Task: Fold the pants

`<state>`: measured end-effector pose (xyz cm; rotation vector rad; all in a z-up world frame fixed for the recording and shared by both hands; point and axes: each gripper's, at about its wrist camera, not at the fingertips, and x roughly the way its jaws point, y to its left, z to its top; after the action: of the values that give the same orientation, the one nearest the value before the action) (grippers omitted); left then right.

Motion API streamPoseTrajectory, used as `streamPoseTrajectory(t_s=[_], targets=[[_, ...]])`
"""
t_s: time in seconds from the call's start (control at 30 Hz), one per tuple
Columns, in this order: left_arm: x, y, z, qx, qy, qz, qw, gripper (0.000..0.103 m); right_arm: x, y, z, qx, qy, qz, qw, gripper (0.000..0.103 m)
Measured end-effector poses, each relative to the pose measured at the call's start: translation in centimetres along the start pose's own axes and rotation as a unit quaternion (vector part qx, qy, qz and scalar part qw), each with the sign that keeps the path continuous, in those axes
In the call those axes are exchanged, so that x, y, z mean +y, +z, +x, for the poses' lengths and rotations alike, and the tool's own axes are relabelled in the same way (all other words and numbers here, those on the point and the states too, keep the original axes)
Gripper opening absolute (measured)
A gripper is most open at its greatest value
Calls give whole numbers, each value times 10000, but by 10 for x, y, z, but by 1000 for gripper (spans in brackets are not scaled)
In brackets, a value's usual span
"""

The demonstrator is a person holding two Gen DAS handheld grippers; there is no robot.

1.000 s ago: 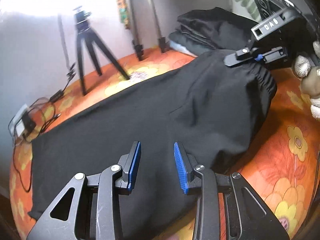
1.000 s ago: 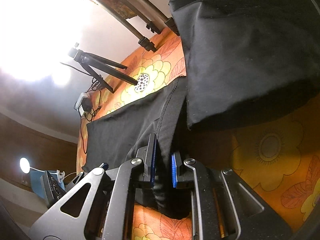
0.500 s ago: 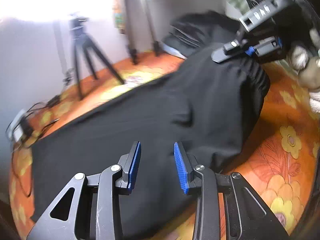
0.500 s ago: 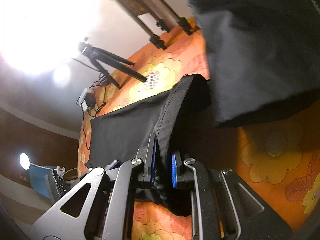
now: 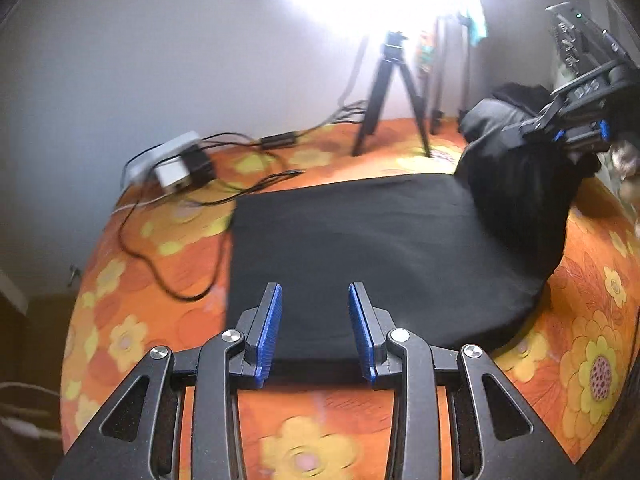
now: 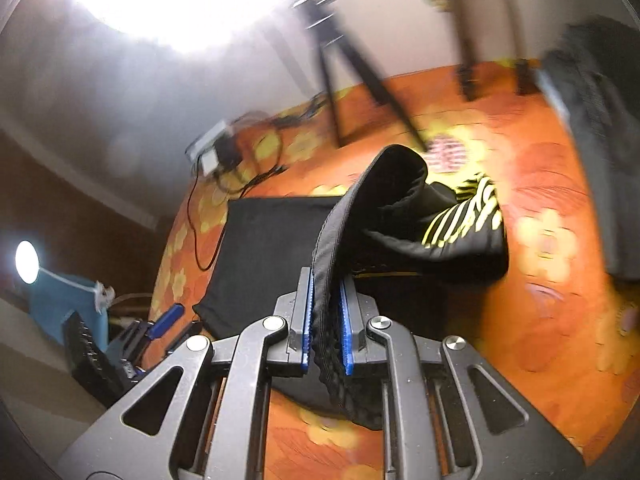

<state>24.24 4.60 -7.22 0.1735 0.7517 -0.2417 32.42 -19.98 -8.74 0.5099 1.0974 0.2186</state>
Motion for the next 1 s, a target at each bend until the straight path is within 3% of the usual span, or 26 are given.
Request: streamPoseTrajectory(t_s=[0.4, 0.67, 0.73, 0.8, 0.87, 0.93, 1.0], targets=[[80, -25, -19, -304, 75, -990, 9946, 33, 135, -35, 132, 690, -618, -1255, 9878, 12], [121, -38, -30, -405, 205, -1563, 9867, 33, 168, -44, 166, 720, -818, -1587, 9813, 12], [124, -39, -30, -404, 194, -1616, 9858, 33, 173, -42, 171, 709, -659, -1606, 9823, 15], [125, -39, -28, -393, 160, -1638, 9856, 33, 177, -39, 173, 799, -179, -1572, 9842, 24], [124, -40, -28, -383, 140, -1629, 9858, 33, 177, -34, 168, 901, 274, -1473, 9846, 47], [122, -40, -27, -372, 58, -1649, 9856, 33, 179, -29, 159, 873, 431, -1515, 9836, 55], [119, -40, -26, -364, -51, -1649, 9856, 33, 178, -22, 146, 879, 702, -1554, 9814, 55]])
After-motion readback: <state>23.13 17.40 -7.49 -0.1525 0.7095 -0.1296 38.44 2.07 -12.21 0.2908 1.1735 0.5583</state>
